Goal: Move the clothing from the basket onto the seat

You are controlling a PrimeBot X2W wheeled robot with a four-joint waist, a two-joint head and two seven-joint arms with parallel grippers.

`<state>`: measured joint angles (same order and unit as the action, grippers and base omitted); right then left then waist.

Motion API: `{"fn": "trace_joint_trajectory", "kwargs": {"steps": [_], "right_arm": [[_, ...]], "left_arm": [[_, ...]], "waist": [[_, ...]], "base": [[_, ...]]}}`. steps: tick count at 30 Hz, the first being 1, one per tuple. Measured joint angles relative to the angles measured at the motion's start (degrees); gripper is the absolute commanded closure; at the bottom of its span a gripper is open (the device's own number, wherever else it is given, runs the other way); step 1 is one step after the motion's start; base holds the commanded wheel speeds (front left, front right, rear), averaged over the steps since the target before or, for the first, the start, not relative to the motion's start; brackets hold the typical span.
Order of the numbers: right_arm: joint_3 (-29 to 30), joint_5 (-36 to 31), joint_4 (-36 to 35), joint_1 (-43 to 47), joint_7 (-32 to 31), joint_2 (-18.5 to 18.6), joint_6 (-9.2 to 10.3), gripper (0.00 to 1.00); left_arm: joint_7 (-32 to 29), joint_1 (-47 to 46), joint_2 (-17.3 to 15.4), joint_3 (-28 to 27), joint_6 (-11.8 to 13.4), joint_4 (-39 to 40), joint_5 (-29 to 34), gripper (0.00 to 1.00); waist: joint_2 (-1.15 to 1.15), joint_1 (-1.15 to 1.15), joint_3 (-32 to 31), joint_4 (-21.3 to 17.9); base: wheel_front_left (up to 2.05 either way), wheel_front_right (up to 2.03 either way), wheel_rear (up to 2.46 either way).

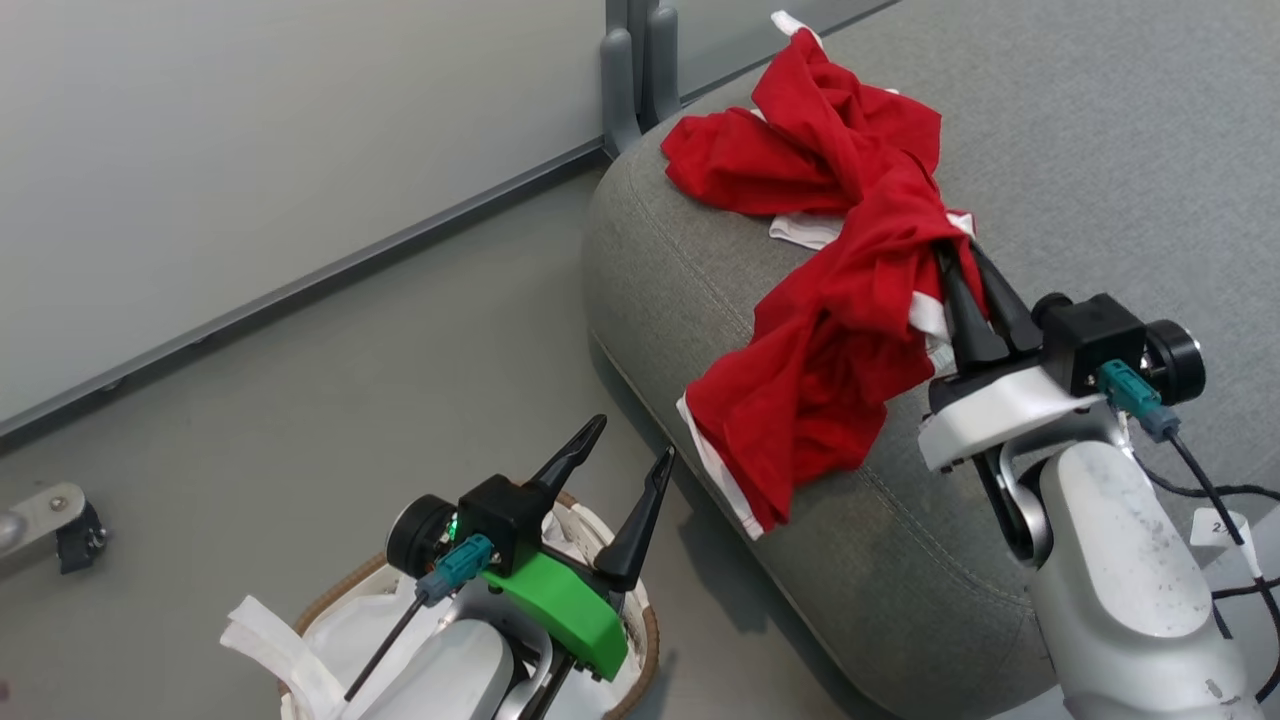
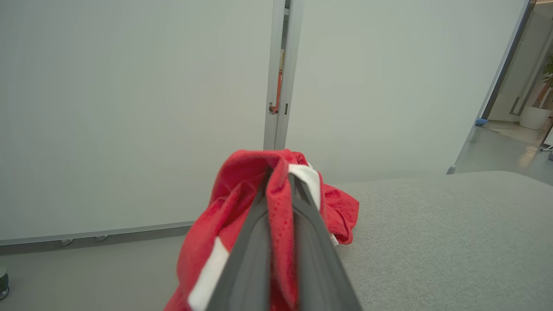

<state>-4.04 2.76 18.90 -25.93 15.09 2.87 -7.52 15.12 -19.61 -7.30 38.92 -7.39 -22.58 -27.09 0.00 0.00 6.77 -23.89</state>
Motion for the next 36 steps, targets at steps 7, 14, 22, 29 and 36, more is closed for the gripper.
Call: {"fn": "trace_joint_trajectory", "kwargs": {"steps": [7,14,22,29,36], "right_arm": [[3.08,-1.78,-1.36,-7.16,-0.01,2.44,-0.01,1.0],[6.82,-1.09,-0.82,-18.8,0.0,9.2,-0.01,1.0],[12.01,-0.27,8.65,-26.67,0.0,16.69,-0.01,1.0],[16.46,-0.79,16.17,-28.1,0.0,18.51,-0.01,1.0],[18.51,-2.8,20.01,-26.67,0.0,16.41,-0.01,1.0]], "left_arm": [[0.0,-1.74,-1.33,0.76,0.0,0.88,-0.15,0.0],[0.0,-3.81,-2.63,1.14,0.0,2.13,-0.1,0.0],[0.0,-7.26,-3.13,1.43,0.0,4.16,1.59,0.0],[0.0,-9.88,-3.42,0.35,0.0,6.14,2.64,0.0],[0.0,-10.89,-3.61,0.18,0.0,7.79,3.01,0.0]], "waist": [[0.0,0.0,4.46,0.6],[0.0,0.0,8.68,3.86],[0.0,0.0,14.82,8.54],[0.0,0.0,21.3,12.11],[0.0,0.01,27.1,14.84]], "base": [[0.0,0.0,0.0],[0.0,0.0,0.0],[0.0,0.0,0.0],[0.0,0.0,0.0],[0.0,0.0,0.0]]}}
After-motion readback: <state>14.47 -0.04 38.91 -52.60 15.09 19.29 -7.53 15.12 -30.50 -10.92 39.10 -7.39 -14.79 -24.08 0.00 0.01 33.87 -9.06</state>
